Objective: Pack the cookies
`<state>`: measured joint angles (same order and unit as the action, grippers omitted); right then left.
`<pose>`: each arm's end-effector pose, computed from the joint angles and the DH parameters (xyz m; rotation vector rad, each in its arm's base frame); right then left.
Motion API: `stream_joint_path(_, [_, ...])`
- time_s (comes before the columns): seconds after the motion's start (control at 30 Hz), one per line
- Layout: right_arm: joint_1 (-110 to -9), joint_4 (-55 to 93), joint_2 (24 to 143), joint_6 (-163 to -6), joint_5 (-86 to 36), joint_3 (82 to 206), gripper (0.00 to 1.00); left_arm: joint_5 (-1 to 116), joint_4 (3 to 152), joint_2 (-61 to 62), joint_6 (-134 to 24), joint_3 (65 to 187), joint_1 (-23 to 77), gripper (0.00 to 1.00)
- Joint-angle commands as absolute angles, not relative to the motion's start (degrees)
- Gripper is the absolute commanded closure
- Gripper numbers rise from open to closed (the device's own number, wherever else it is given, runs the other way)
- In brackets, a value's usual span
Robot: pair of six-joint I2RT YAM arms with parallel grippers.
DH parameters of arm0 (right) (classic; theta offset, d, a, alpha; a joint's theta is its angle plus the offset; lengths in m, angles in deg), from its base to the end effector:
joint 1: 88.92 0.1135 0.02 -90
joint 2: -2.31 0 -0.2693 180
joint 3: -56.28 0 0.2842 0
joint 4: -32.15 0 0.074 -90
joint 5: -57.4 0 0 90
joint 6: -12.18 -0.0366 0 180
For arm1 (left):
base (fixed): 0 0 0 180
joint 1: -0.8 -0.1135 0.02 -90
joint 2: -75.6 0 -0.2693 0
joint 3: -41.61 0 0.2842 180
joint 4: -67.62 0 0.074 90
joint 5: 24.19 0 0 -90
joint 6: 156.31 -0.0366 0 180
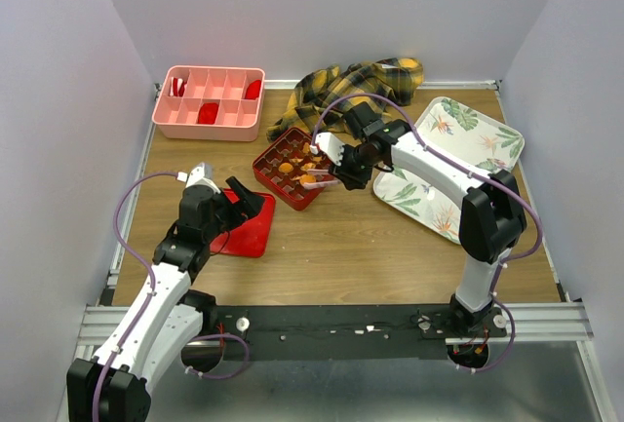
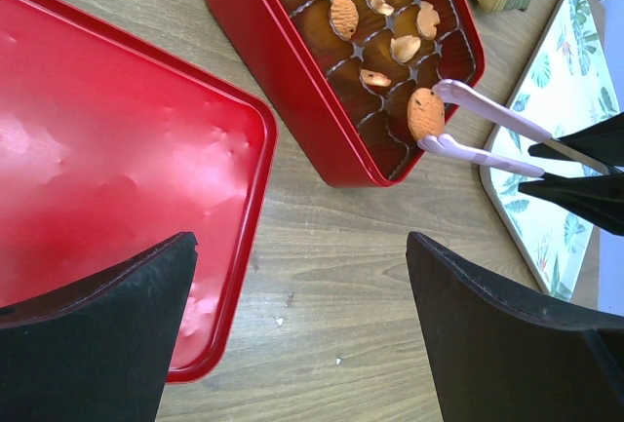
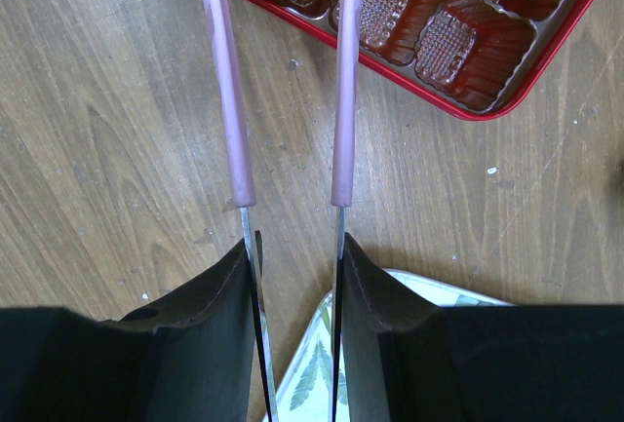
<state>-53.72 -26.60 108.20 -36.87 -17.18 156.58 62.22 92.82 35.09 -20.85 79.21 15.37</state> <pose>0.3408 0.2523 0.2463 -1.7071 2.0460 0.3297 0.1897 -0.0517 0.2219 -0.5305 2.0708 -0.6990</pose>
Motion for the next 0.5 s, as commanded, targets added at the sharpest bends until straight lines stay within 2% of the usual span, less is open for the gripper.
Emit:
stream_joint_path(0.0, [-53.2,-27.4,109.2,-37.1,-17.8,157.9,0.57,63.3,93.7,36.2,-21.4,79.9,14.9,0.01])
stream_joint_path(0.47, [-53.1,-27.6,109.5,-37.6,-17.6,158.6,0.57,63.4,94.1,36.8,-21.4,79.8,14.9,0.01])
